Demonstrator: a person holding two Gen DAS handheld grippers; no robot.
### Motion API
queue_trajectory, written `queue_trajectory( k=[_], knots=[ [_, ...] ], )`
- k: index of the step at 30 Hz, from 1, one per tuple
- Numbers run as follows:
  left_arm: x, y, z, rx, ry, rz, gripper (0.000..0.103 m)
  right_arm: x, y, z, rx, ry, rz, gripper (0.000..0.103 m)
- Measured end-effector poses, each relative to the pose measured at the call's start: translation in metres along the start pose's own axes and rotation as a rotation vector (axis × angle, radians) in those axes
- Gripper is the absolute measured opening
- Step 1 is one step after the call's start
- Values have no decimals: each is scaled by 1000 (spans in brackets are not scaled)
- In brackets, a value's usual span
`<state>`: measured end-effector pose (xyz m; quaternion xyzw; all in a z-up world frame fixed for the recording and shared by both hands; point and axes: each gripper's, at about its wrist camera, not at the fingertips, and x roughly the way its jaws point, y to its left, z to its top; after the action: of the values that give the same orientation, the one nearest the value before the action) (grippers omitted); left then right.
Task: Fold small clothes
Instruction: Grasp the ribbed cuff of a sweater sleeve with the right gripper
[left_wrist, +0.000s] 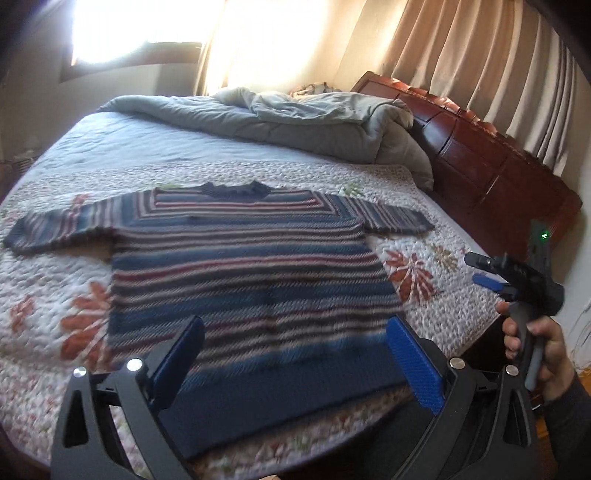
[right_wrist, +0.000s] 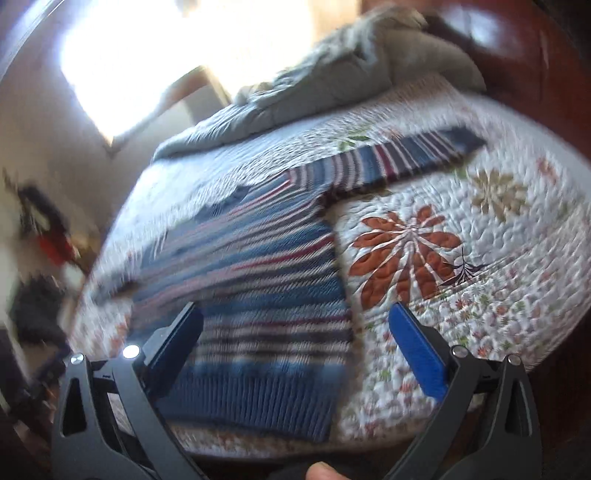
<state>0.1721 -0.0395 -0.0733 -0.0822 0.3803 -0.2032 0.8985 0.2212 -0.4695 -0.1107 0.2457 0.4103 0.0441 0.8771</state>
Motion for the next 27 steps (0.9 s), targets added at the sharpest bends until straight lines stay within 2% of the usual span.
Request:
queue_trajectory(
  k=[3,4,5,6,7,10,13,15,17,20,27],
  knots=[
    [33,2,16,-14,-17,-66,99,26,-69,44,196,5,18,98],
    [45,0,20,-15,-17,-77,99,37,-94,61,259,1,48,97],
    [57,1,24,-21,-12,-90,99,45,-112,74,299,-3,73,87],
    [68,2,29,-23,-9,-100,99,52,-129,85,338,-12,93,68],
    [84,4,33,-33,-3,-115,99,65,-155,103,400,-18,119,64],
    [117,13,41,-75,12,-148,99,88,-206,136,530,-44,170,62],
    [148,25,40,-132,36,-148,99,106,-251,169,616,-128,170,60],
    [165,33,36,-173,50,-154,99,120,-272,184,649,-151,167,50],
    [178,40,30,-208,62,-168,99,136,-293,198,663,-173,131,45],
    [192,43,26,-218,70,-167,99,159,-315,212,686,-169,92,44],
    [202,34,34,-164,73,-171,99,189,-327,228,678,-127,38,43]
  ],
)
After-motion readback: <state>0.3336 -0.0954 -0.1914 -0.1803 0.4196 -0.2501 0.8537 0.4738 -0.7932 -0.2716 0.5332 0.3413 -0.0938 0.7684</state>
